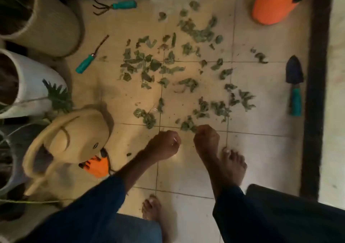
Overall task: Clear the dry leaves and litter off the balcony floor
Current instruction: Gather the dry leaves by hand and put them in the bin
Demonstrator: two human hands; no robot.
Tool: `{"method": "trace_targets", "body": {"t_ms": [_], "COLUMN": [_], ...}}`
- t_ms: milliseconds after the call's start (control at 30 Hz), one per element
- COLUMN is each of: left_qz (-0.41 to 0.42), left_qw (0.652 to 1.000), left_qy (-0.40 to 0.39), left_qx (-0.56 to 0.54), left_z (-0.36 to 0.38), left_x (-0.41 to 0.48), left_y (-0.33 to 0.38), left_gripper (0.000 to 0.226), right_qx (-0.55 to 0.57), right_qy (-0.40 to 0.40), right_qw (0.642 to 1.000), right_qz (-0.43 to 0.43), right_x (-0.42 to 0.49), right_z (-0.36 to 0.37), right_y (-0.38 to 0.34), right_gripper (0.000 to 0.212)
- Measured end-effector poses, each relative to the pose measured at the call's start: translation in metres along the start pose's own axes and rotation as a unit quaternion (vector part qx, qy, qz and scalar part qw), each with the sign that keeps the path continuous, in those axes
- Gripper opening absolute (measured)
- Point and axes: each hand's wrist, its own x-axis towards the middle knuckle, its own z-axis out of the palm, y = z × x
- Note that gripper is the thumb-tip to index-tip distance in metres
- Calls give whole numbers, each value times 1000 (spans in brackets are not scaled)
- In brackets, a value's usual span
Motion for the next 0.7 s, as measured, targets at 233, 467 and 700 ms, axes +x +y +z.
{"method": "trace_targets", "body": {"t_ms": [233,467,700], "left_qz": [67,104,127], "left_qw": [984,945,935], "left_qy": [31,-16,12], "left_qx": [161,310,332], "left_z": [-17,-44,-50], "left_x": [90,159,168], "left_y": [11,14,17], "left_gripper": [14,26,26], "right_qx": [136,182,145], "right_qy": [141,185,144], "right_qw": [974,939,952], "right_qz": [-111,-224,-227], "right_x": [60,110,90], "right_z": [54,79,62], "right_y": [21,-5,20], "right_gripper": [19,20,15]}}
